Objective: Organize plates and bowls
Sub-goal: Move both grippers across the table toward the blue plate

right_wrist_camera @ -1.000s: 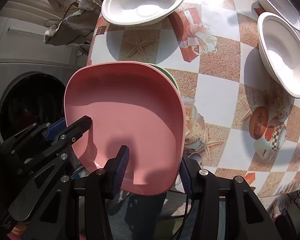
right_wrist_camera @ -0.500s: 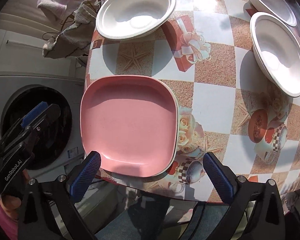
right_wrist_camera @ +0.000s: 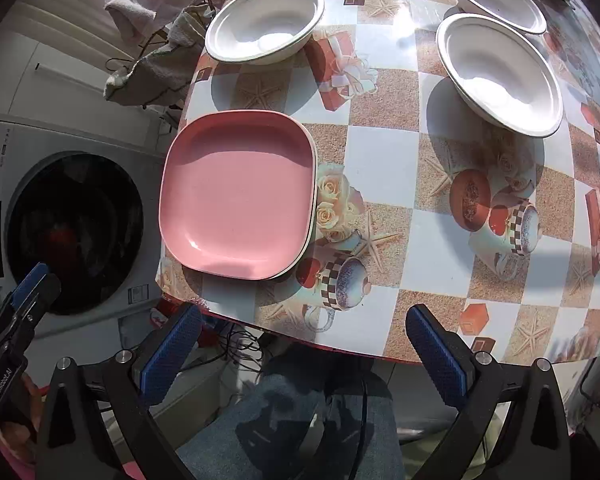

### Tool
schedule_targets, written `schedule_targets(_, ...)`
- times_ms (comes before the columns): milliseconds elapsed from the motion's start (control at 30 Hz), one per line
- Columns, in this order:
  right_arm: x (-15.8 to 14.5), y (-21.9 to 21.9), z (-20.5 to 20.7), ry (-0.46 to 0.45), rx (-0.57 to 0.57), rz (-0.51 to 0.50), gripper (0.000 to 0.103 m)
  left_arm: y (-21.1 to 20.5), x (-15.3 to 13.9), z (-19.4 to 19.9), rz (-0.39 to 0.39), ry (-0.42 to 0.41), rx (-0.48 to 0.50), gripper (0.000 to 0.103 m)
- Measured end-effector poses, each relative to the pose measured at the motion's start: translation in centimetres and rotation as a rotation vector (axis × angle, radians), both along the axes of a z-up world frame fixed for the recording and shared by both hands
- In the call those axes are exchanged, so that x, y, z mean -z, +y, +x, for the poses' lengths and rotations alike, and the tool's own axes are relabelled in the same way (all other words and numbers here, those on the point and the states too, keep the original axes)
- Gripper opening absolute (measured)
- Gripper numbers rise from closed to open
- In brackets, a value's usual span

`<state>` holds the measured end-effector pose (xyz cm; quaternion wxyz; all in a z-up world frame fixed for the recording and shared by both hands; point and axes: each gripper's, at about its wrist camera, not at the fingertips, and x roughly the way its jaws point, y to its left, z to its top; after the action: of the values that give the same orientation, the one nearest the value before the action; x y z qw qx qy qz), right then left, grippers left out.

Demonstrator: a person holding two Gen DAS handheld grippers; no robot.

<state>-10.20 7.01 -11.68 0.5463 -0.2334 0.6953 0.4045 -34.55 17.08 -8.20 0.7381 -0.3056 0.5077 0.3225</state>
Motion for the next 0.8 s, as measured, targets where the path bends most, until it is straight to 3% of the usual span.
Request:
schedule_targets(200, 0.5, -4.6, -1.0, 0.017, -0.044, -0.052, 0.103, -8.7, 1.4, 2.3, -0.044, 0.077, 0.162, 0.073)
schedule_targets(367, 1.0, -6.1, -1.4, 0.043, -0.068, -0.054, 0.103, -12.3, 0.4, 2.7, 0.019, 0.114, 0.236, 0.073)
schedule_targets(667, 0.5, -5.4, -3.1, 0.057, -0.13, 0.01, 0.103, -12.6, -0.3, 0.4, 0.087, 0.157, 0.158, 0.073)
schedule_targets(800, -0.9, -5.1, -3.6, 0.031, -0.14, 0.056, 0.103, -11.6, -0.8, -0.6, 0.082, 0.17, 0.111, 0.073)
